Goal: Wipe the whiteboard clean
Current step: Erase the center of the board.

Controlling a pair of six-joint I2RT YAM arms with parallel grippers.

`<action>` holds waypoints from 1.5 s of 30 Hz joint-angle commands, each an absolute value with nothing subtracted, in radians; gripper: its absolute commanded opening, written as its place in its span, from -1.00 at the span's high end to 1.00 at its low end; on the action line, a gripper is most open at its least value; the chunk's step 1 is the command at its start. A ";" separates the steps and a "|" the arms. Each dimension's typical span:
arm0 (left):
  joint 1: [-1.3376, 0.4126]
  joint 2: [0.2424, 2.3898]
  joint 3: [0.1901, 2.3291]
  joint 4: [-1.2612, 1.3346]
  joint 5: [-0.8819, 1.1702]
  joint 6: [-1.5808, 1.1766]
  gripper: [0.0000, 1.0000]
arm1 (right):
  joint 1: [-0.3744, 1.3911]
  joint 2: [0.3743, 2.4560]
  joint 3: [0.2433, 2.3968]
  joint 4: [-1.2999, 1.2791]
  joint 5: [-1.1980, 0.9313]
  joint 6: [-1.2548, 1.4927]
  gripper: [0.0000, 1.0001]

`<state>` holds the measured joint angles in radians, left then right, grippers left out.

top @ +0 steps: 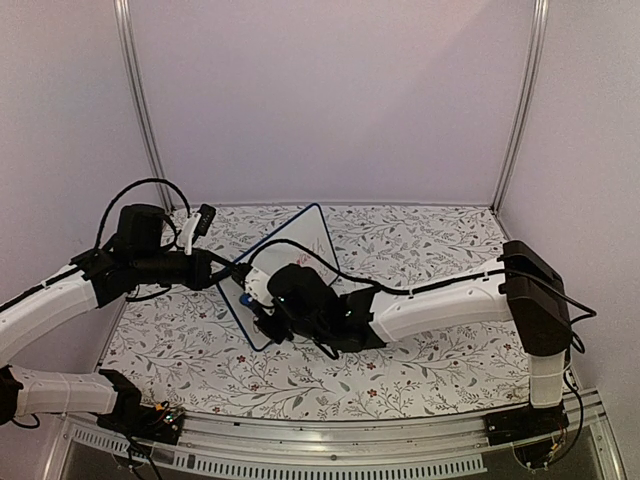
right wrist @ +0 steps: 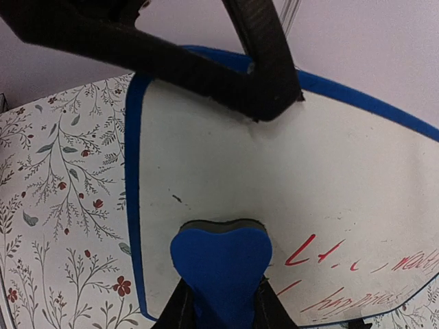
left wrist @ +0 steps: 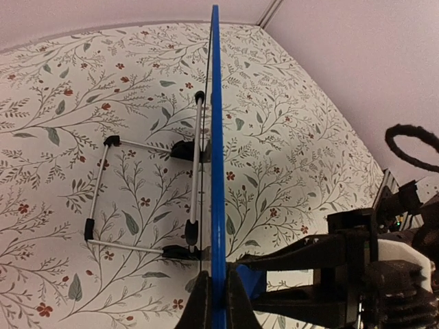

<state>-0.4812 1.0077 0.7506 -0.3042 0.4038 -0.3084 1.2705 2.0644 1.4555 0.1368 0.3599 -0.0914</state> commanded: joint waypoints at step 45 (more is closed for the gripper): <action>-0.484 0.988 0.747 -0.251 0.463 -0.311 1.00 | 1.189 2.048 1.384 0.181 0.400 -0.058 0.69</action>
<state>-0.4774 1.0073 0.7498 -0.3000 0.3969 -0.3046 1.2148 2.0693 1.3689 0.1680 0.3870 -0.0708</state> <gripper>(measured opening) 0.014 0.220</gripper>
